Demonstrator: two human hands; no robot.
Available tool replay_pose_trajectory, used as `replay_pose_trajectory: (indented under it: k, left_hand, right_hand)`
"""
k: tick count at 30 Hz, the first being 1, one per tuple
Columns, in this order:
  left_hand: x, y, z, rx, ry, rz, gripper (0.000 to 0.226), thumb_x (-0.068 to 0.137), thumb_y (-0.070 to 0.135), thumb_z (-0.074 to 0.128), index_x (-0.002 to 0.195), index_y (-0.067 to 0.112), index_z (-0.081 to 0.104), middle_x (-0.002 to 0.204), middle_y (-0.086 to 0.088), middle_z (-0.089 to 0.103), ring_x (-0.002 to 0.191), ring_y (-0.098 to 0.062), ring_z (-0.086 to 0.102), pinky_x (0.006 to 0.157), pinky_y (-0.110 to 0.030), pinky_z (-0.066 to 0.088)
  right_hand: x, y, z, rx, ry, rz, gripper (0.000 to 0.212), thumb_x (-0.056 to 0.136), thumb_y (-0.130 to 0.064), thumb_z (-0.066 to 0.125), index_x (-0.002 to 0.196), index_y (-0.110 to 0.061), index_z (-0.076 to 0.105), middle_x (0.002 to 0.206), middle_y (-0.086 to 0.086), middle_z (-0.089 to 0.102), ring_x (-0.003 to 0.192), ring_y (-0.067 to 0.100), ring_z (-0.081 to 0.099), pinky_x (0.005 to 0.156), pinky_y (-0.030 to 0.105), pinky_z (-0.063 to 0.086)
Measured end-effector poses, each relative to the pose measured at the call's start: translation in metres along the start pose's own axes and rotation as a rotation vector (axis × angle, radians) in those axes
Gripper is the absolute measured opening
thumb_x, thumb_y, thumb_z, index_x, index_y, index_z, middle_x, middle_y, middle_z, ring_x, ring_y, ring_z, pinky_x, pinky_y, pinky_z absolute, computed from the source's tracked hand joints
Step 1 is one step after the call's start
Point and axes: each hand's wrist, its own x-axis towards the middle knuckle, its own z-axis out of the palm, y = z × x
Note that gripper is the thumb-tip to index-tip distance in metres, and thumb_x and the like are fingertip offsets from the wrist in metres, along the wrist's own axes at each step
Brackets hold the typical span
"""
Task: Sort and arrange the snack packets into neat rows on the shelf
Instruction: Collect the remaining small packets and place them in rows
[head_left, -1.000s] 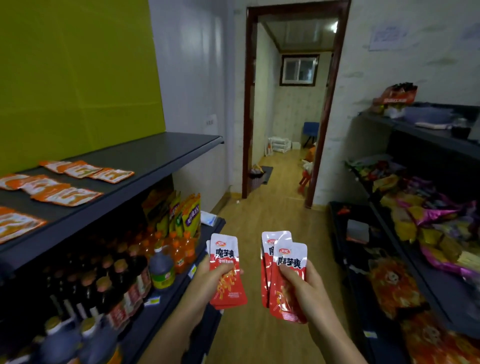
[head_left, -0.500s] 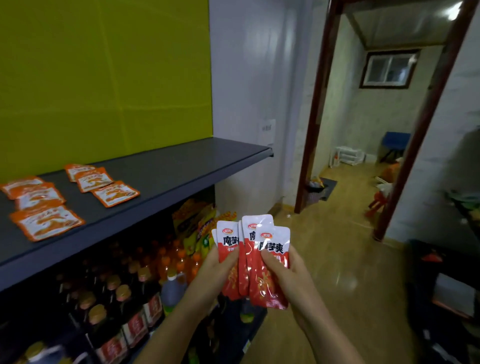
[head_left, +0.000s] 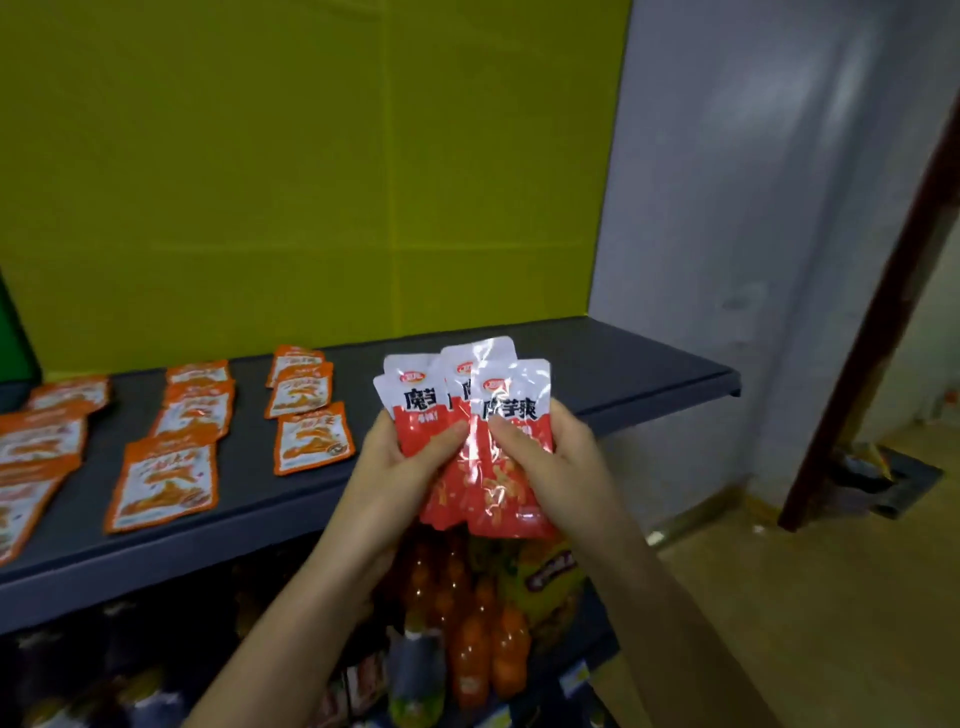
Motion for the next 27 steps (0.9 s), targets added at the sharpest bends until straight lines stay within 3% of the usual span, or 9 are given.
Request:
replay_pose_trajectory:
  k: [3,7,12,16,19,22,27]
  left_hand:
    - [0.024,0.007,-0.011,0.052,0.106,0.036,0.027,0.084,0.011,0.062,0.108,0.024,0.057,0.097,0.005,0.071,0.08,-0.008,0.071,0.067,-0.024,0.058]
    - [0.054,0.014,-0.022,0.157,0.244,0.102,0.03,0.087,0.005,0.059,0.115,0.015,0.055,0.102,-0.001,0.069,0.076,-0.008,0.068,0.061,-0.017,0.056]
    - [0.088,0.021,-0.042,0.299,0.444,0.094,0.029,0.088,0.006,0.058,0.114,0.016,0.05,0.1,-0.002,0.064,0.077,-0.007,0.06,0.058,-0.021,0.05]
    - [0.103,0.031,-0.062,0.34,0.577,0.072,0.036,0.088,0.001,0.056,0.122,0.007,0.049,0.107,-0.01,0.061,0.074,-0.011,0.058,0.058,-0.021,0.049]
    - [0.105,0.04,-0.076,0.32,0.631,0.041,0.028,0.088,0.001,0.056,0.115,0.009,0.052,0.101,-0.009,0.062,0.069,-0.012,0.06,0.059,-0.026,0.052]
    - [0.104,0.044,-0.09,0.327,0.635,0.0,0.021,0.088,0.002,0.056,0.106,0.013,0.054,0.093,-0.006,0.064,0.06,-0.006,0.065,0.053,-0.022,0.056]
    - [0.104,0.045,-0.101,0.34,0.654,-0.058,0.014,0.087,0.005,0.058,0.093,0.018,0.054,0.092,-0.005,0.065,0.074,-0.015,0.063,0.052,-0.02,0.056]
  right_hand:
    - [0.039,-0.001,0.012,0.02,-0.128,-0.011,0.015,0.088,-0.027,0.06,0.102,-0.031,0.063,0.102,-0.002,0.072,0.094,0.015,0.069,0.089,0.044,0.054]
    - [0.09,0.003,0.03,-0.034,-0.253,-0.066,0.03,0.08,-0.041,0.061,0.107,-0.028,0.063,0.108,-0.001,0.069,0.101,0.018,0.065,0.094,0.046,0.05]
    - [0.155,0.015,0.04,-0.062,-0.409,-0.038,0.023,0.09,-0.032,0.057,0.11,-0.022,0.062,0.11,0.002,0.069,0.102,0.019,0.065,0.095,0.042,0.05]
    - [0.213,0.043,0.056,-0.137,-0.409,0.057,0.013,0.091,-0.026,0.049,0.096,-0.02,0.059,0.106,0.011,0.068,0.102,0.03,0.064,0.086,0.035,0.048]
    - [0.247,0.066,0.074,-0.232,-0.443,0.159,0.02,0.089,-0.027,0.041,0.091,-0.013,0.056,0.11,0.019,0.066,0.103,0.034,0.062,0.077,0.031,0.043]
    - [0.269,0.082,0.088,-0.42,-0.449,0.148,0.031,0.09,-0.028,0.045,0.104,-0.007,0.062,0.117,0.018,0.064,0.107,0.032,0.06,0.075,0.029,0.04]
    - [0.293,0.091,0.101,-0.634,-0.371,0.112,0.042,0.09,-0.036,0.047,0.121,-0.01,0.057,0.128,0.015,0.057,0.116,0.034,0.054,0.087,0.033,0.043]
